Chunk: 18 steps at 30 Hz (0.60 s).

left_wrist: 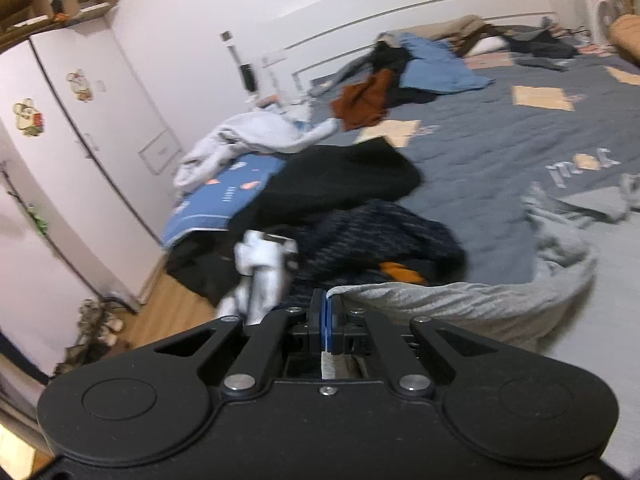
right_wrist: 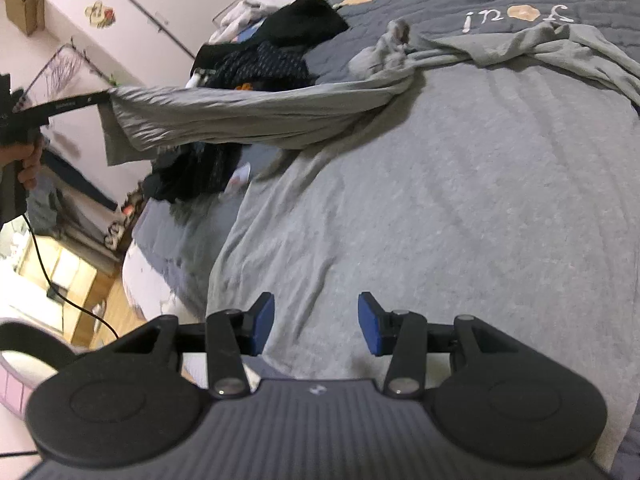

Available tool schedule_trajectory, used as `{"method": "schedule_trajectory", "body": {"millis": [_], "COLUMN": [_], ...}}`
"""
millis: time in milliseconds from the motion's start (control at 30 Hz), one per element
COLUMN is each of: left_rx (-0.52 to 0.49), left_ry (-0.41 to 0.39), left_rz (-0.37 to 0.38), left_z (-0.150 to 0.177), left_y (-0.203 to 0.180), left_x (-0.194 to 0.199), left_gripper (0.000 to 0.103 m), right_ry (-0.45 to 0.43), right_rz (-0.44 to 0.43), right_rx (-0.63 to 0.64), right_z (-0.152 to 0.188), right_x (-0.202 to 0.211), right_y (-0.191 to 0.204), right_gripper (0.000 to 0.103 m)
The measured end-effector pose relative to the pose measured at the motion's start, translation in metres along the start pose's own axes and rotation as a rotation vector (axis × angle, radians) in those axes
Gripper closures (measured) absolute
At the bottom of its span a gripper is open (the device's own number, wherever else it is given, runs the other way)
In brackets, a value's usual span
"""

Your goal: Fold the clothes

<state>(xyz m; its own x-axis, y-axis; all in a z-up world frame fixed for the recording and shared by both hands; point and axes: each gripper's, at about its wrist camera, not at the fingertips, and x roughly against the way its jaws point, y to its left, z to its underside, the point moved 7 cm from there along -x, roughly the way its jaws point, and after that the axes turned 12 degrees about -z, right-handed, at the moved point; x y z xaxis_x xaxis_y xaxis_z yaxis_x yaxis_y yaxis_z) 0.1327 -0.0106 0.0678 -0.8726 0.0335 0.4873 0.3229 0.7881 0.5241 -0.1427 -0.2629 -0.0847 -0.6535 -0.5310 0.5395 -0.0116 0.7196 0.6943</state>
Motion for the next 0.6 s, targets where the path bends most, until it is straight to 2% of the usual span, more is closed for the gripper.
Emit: {"method": "schedule_trajectory", "body": {"millis": [233,367,467,600], "left_rx": [0.036,0.036,0.031,0.052], "left_ry": [0.055,0.099,0.160,0.186], "left_rz": [-0.113,-0.167,-0.171,-0.144], "left_z": [-0.011,-0.003,0.010,0.024], "left_y": [0.045,0.053,0.050,0.039], "left_x": [-0.058,-0.093,-0.120,-0.130], "left_gripper": [0.102,0.102,0.102,0.102], "right_ry": [-0.113,-0.169,-0.212,-0.269], "right_rz": [-0.005,0.006,0.006,0.004], "right_rx": [-0.037,-0.043,-0.042,-0.040], "right_z": [-0.014,-0.020,-0.025,-0.031], "right_x": [0.006,0.008,0.010,0.013], "right_y": [-0.015,-0.022,-0.025,-0.029], "right_gripper": [0.058,0.058,0.058,0.058]}}
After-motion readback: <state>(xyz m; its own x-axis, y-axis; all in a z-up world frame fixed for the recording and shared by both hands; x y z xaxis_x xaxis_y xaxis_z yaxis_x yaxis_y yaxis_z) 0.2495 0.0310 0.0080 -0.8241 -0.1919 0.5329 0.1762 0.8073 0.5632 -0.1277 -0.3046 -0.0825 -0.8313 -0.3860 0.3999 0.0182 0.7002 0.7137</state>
